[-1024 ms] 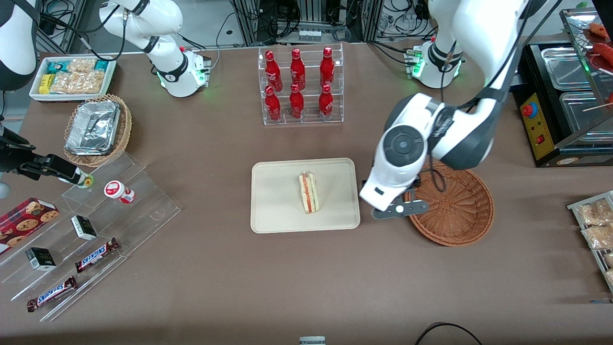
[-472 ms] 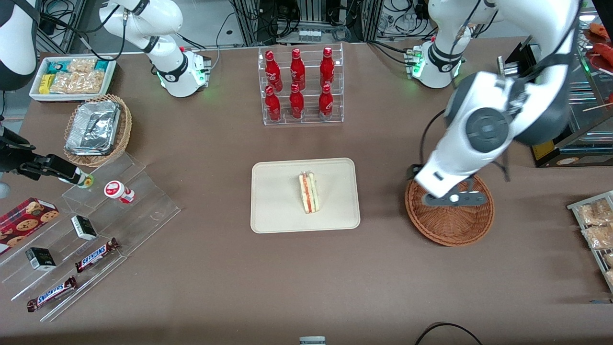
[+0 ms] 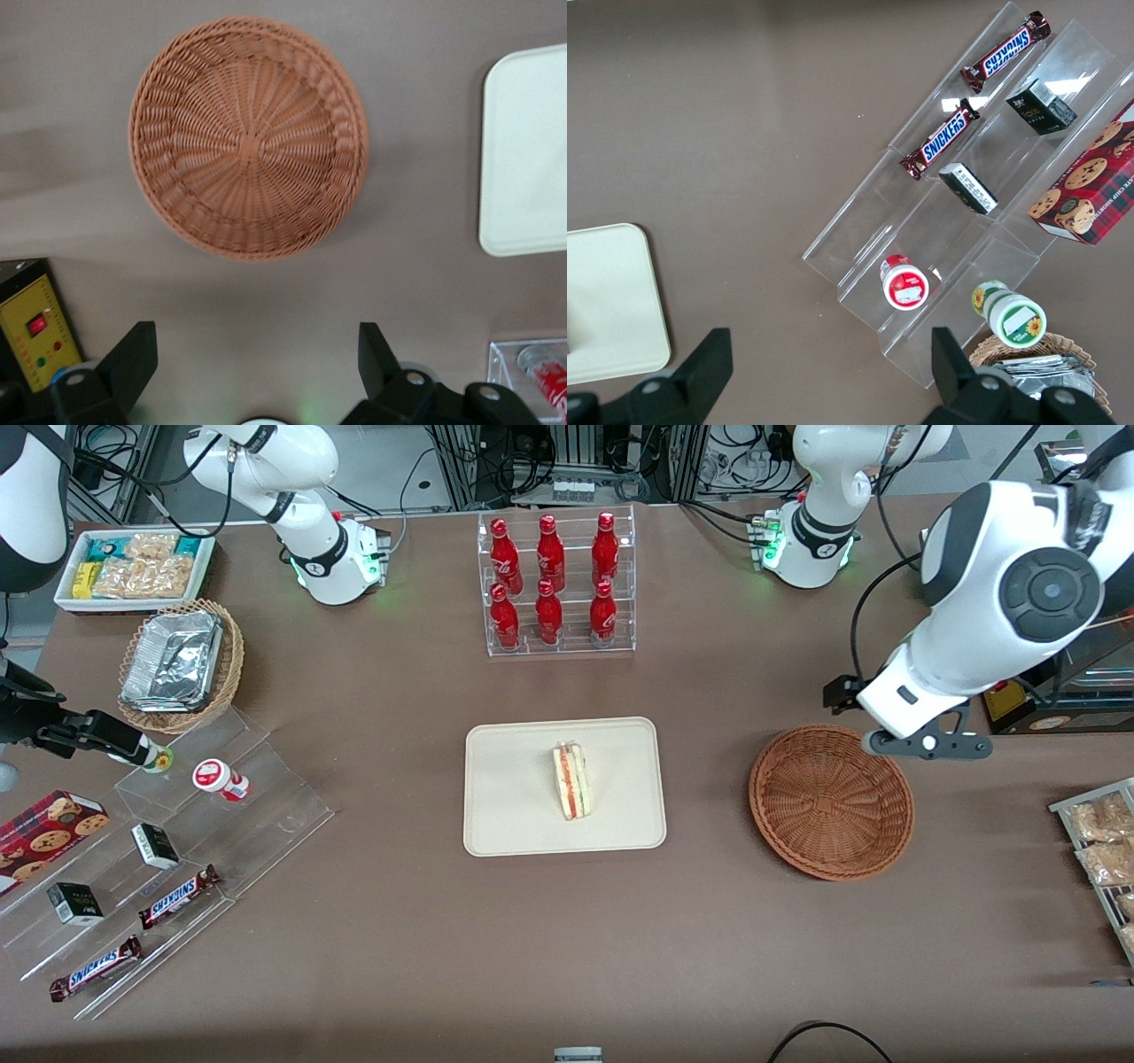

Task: Place sandwich from basket to tray

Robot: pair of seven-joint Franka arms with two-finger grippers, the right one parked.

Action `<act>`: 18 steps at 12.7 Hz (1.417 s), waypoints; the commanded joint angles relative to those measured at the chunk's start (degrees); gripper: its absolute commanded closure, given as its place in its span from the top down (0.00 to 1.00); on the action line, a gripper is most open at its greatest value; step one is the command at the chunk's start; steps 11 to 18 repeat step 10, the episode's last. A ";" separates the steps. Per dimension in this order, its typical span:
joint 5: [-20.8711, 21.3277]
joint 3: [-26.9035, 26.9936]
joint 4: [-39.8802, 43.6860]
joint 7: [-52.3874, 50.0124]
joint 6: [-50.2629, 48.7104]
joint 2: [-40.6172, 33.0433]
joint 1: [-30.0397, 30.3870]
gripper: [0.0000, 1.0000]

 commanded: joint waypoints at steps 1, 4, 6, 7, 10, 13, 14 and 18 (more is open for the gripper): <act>-2.19 2.69 -1.27 3.55 -2.36 -3.75 0.67 1.00; -3.17 7.35 -0.13 4.96 -5.97 -6.04 -1.09 1.00; -3.17 8.23 1.97 4.97 -8.16 -6.22 -1.44 1.00; -3.17 8.67 3.03 5.05 -9.13 -6.22 -1.45 1.00; -3.43 10.87 3.39 5.93 -9.58 -7.19 -1.53 1.00; -3.43 10.87 3.39 5.93 -9.58 -7.19 -1.53 1.00; -3.43 10.87 3.39 5.93 -9.58 -7.19 -1.53 1.00; -3.43 10.87 3.39 5.93 -9.58 -7.19 -1.53 1.00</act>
